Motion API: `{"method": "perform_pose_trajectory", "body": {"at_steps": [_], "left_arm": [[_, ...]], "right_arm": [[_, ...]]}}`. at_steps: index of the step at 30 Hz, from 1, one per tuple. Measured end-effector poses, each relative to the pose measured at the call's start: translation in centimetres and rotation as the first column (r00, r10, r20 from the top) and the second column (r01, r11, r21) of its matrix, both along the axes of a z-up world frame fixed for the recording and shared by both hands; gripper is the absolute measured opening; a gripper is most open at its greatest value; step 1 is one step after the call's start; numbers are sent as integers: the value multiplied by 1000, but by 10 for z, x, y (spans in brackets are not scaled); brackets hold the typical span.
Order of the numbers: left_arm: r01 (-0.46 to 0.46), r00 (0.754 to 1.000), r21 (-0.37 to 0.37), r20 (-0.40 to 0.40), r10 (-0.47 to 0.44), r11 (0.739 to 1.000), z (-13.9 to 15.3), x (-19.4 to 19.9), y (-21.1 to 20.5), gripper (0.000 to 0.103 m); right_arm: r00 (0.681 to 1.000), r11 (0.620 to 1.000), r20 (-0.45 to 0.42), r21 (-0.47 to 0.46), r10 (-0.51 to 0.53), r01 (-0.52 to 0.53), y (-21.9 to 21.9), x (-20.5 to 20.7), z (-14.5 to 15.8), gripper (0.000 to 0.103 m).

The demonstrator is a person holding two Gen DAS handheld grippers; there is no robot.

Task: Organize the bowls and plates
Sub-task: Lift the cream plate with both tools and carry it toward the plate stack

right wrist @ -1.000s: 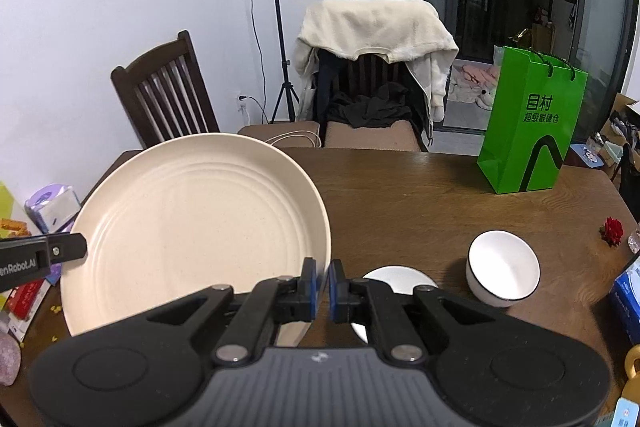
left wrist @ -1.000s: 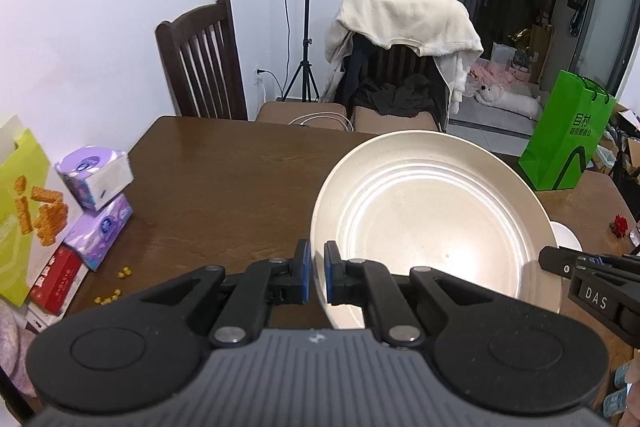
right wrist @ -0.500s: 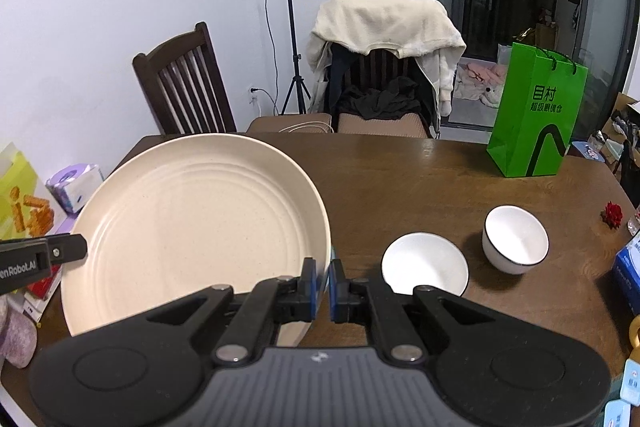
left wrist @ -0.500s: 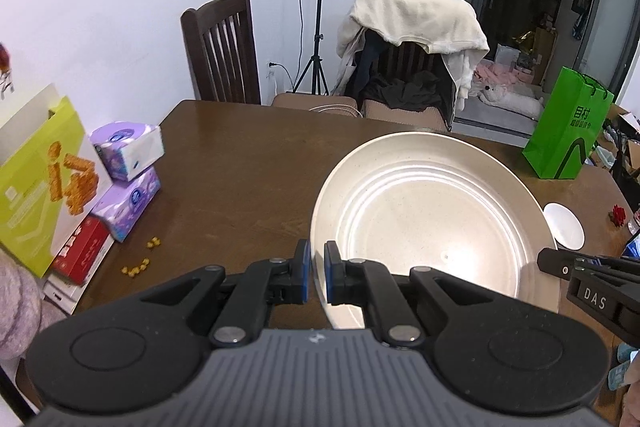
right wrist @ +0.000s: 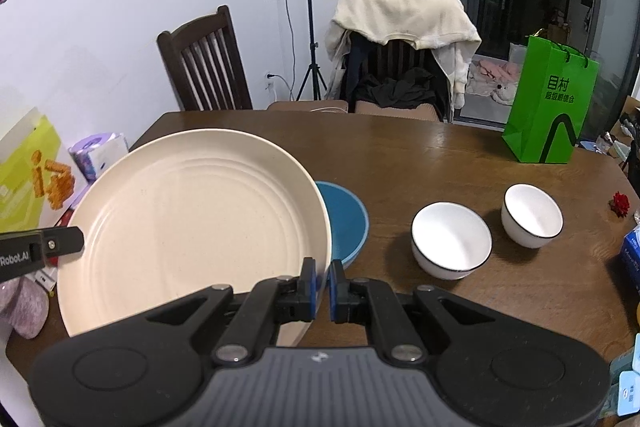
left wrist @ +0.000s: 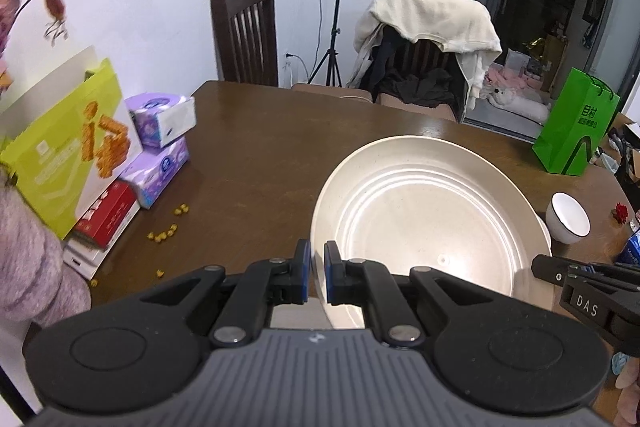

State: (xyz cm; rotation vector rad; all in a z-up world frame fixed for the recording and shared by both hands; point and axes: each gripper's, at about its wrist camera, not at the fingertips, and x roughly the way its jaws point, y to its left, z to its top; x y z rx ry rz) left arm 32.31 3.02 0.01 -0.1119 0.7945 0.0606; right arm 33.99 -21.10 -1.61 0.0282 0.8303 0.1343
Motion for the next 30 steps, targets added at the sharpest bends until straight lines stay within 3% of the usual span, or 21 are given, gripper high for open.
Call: {"method": "perform_pose_trajectory", "body": {"at_steps": [13,30], "left_arm": [[-43,999,3,-33,43,999,-22,-26,31,8],[-65,994,14,-87,66,998,-57,-33,54,8]], "right_arm": [[998,999,-34,-4,48,-49,35,-22,-22,7],[990,995,-101,-28,95,-98,62,-27,-58,7]]}}
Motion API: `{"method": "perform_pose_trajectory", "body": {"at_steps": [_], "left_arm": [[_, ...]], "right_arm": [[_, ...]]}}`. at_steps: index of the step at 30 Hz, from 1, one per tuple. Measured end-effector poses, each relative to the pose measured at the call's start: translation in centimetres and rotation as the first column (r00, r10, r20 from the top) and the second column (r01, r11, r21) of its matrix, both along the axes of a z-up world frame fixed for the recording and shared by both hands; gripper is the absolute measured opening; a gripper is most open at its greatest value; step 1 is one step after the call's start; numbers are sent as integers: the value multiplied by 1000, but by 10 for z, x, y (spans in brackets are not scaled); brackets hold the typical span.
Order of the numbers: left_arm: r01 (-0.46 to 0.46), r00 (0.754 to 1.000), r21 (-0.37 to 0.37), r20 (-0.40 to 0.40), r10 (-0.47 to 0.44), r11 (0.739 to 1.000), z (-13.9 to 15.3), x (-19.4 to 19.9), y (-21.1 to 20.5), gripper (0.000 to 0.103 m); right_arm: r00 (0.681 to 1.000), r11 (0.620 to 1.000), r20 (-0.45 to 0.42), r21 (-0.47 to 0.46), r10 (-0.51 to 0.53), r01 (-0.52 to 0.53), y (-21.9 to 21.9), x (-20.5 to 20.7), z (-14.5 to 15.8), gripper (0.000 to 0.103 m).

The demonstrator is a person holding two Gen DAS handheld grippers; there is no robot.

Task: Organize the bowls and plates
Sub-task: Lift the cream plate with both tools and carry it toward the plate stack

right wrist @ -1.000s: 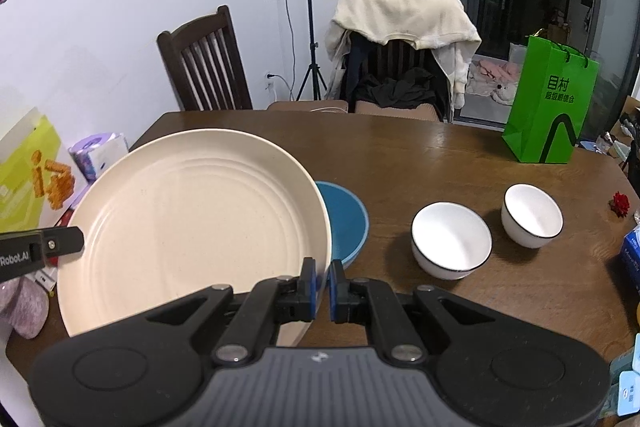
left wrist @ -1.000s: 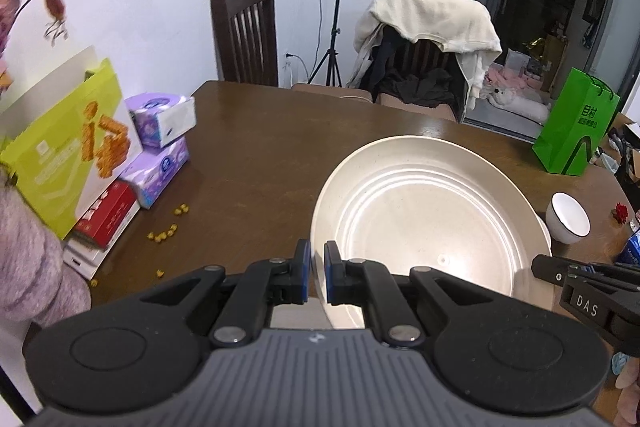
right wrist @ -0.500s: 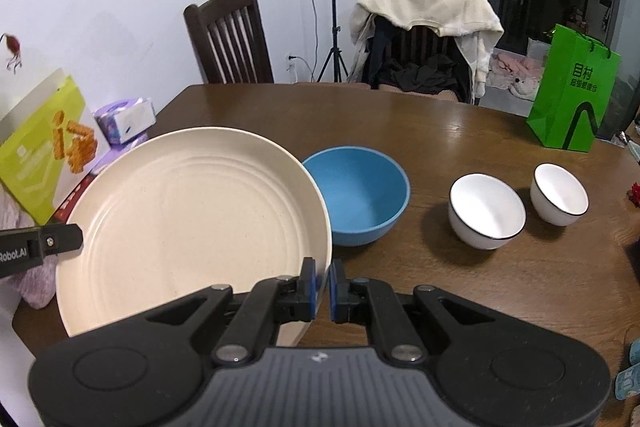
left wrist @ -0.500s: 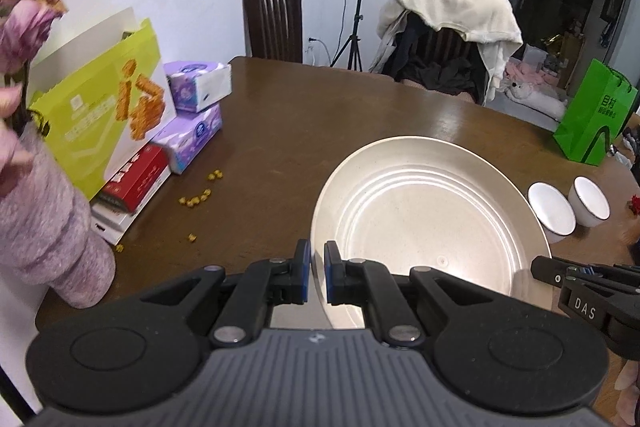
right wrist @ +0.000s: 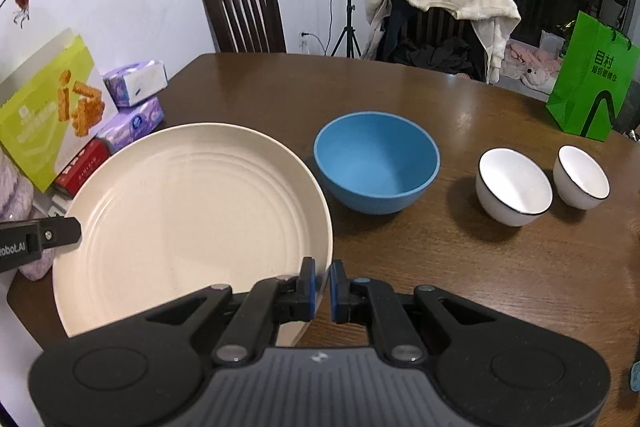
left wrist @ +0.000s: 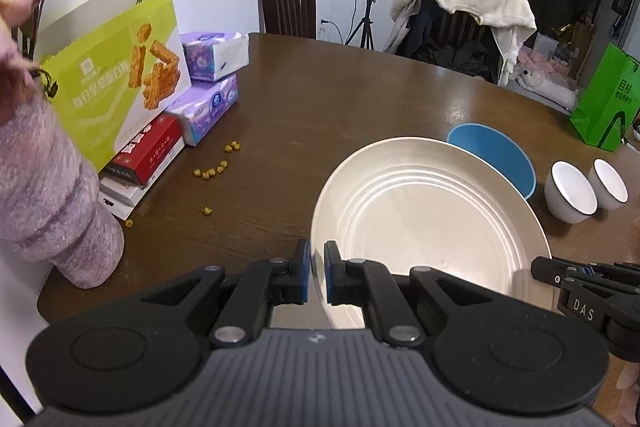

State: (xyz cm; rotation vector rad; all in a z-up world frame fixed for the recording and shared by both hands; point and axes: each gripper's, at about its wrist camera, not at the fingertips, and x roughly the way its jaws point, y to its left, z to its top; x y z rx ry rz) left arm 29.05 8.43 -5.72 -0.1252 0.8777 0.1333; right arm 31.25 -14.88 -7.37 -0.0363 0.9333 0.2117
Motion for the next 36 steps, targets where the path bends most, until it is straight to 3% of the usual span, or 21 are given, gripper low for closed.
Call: {"method": "perform_pose_trajectory", "body": {"at_steps": [13,36], "left_arm": [[-24,998,-16,-52,23,1000,-30,3,14,8],[-31,991,32,-131,35,999,-84,2,16,8]], "right_arm": [[999,999,-43,-20,26,-27,14,5,-26,7],[991,993,-115,-83,76,-85,31,9,-78,8]]}}
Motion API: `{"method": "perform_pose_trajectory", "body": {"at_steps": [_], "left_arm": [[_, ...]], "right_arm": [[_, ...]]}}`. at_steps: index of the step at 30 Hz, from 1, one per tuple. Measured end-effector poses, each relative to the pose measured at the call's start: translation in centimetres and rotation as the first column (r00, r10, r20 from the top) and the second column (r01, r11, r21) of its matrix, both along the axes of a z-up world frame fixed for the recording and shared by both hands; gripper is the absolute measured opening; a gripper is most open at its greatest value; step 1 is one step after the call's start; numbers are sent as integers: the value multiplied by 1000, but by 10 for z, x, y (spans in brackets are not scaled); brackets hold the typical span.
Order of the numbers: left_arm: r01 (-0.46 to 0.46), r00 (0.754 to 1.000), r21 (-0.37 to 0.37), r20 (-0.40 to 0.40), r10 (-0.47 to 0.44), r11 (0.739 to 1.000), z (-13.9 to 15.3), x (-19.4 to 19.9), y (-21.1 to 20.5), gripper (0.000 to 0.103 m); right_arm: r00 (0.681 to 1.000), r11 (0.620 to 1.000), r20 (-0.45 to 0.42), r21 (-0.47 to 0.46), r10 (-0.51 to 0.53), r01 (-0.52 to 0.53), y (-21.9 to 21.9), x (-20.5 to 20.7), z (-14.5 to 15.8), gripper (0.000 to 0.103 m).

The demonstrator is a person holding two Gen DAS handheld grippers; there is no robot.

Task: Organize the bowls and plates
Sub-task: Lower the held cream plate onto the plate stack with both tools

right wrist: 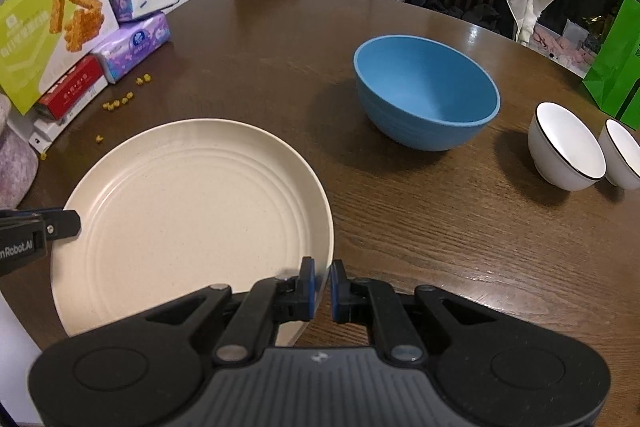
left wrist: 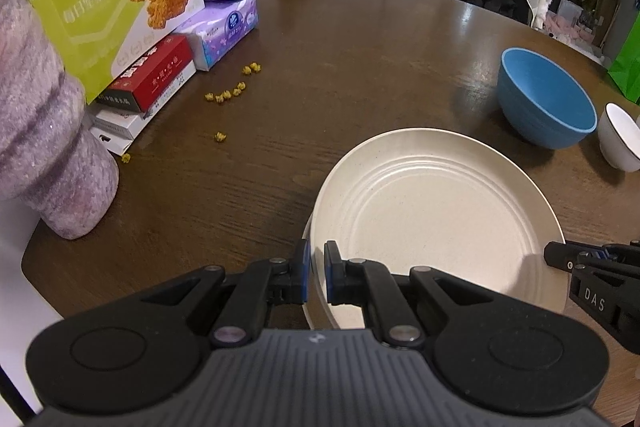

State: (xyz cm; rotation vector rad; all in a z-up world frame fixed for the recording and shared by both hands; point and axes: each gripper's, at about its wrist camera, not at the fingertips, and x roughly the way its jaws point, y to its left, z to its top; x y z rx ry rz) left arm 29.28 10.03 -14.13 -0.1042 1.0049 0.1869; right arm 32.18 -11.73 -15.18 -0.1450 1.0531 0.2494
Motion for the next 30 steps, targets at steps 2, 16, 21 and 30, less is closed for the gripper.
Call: {"method": "perform_pose_trajectory", "body": {"at_steps": [2,16,21,30], "left_arm": [[-3,1000,2,-6,3,1000,-4,0,1,8],[-8,1000,4,-28,8,1000,-17,-2,6,8],[-5,999,11,-33,6,1000,-18,-1,4,8],[-7,999,-23,-32,7,1000,-18,-2,8,17]], "right_arm": [[1000,1000,-5,-4,3,-3,3,1,-3,8],[999,997,6,-51,52,-52,16,-4,-19,8],[999,998,4,-50,50,-50,16,-4,-19,8],[999,999,-28,-6,40,-40,12,-1,-18,17]]}}
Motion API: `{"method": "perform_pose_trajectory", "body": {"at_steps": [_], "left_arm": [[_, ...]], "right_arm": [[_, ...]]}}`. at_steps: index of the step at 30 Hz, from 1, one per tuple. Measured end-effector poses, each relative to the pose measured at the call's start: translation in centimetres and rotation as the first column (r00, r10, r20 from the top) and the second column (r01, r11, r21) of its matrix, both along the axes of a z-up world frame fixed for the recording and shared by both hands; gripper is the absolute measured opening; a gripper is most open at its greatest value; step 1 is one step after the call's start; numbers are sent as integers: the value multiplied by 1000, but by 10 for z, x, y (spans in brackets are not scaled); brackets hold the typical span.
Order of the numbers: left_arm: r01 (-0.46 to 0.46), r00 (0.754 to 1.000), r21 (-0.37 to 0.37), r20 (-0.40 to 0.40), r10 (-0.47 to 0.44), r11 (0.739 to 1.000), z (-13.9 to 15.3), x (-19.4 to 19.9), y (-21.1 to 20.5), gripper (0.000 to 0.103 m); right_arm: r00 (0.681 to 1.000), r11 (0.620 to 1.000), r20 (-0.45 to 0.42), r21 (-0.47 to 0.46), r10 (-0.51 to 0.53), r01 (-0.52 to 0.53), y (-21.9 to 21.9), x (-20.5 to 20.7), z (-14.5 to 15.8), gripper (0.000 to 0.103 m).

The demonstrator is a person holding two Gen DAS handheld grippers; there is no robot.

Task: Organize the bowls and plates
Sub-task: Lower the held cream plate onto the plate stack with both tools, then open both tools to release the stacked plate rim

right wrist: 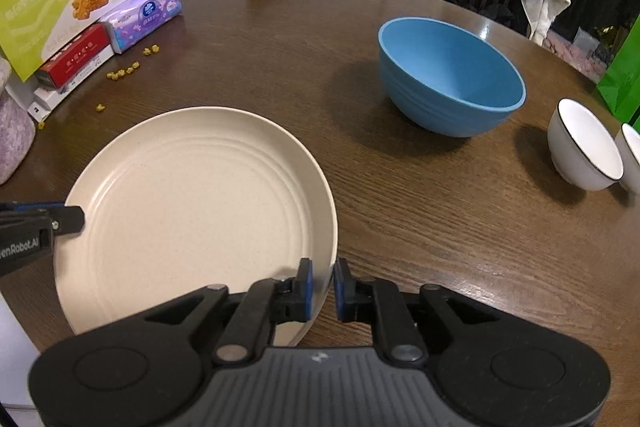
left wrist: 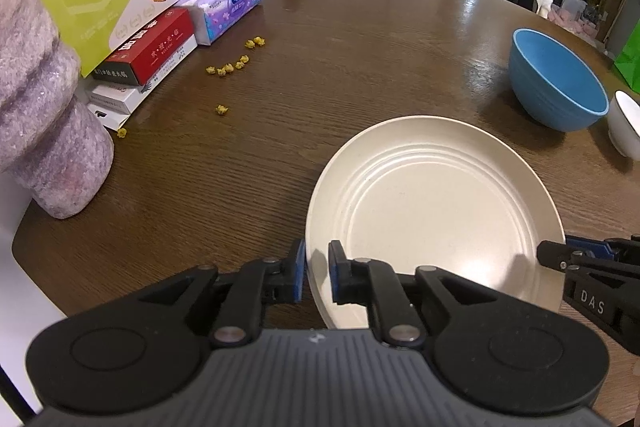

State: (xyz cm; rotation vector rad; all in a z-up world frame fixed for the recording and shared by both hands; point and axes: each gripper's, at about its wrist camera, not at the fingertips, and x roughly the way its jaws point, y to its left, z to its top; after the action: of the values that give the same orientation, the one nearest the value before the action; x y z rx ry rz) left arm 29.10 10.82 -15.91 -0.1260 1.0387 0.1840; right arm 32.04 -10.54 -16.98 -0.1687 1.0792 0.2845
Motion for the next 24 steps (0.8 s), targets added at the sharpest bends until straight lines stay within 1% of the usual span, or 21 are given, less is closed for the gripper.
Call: {"method": "perform_pose_trajectory", "body": {"at_steps": [1,2,4,6,8,10,12,13,14,18,20,21,24], "left_arm": [[0,1000,-4,4,0,1000,1,-1,0,25],[0,1000,-2,11,0,1000,3,-2,0,37],[0,999,14,34,0,1000,8,-5,-2,51],[4,999,19,54,-5,1000,15,-8,-5,59],[4,997,22,75,-6,1000,21,-10,-6,76],[6,994,40,110,-11,999,29,-15,-8,81],[13,991,45,131,-19,999,35,-19,-9,91],[15,990,43,143,-21,999,38,-22,-9,99],[14,987,42,157,-21,999,40,-24,-9,103],[21,983,18,185,-24,1000,49,-32,-7,103],[21,981,0,193,-21,1000,52,-37,-6,103],[16,980,-1,197,-15,1000,53,-39,-6,103],[23,977,-1,213,-22,1000,58,-43,-10,103]], "right_arm": [[1000,1000,0,6,-2,2,-1,0,1,18],[1000,1000,1,9,-2,2,-1,0,2,19],[1000,1000,4,30,-3,3,-3,-1,5,24],[1000,999,12,47,-5,5,-5,-2,10,32],[1000,998,24,63,-4,2,-7,-4,15,47],[999,998,34,70,-5,3,-9,-6,21,56],[999,998,41,67,-7,4,-13,-9,25,63],[999,998,43,67,-9,6,-16,-10,27,71],[999,997,47,70,-12,9,-20,-13,29,81],[998,997,46,76,-35,31,-38,-20,34,92],[998,996,42,76,-48,45,-47,-25,36,101],[998,996,44,76,-54,50,-52,-28,37,103],[996,995,53,77,-74,70,-66,-38,43,103]]}}
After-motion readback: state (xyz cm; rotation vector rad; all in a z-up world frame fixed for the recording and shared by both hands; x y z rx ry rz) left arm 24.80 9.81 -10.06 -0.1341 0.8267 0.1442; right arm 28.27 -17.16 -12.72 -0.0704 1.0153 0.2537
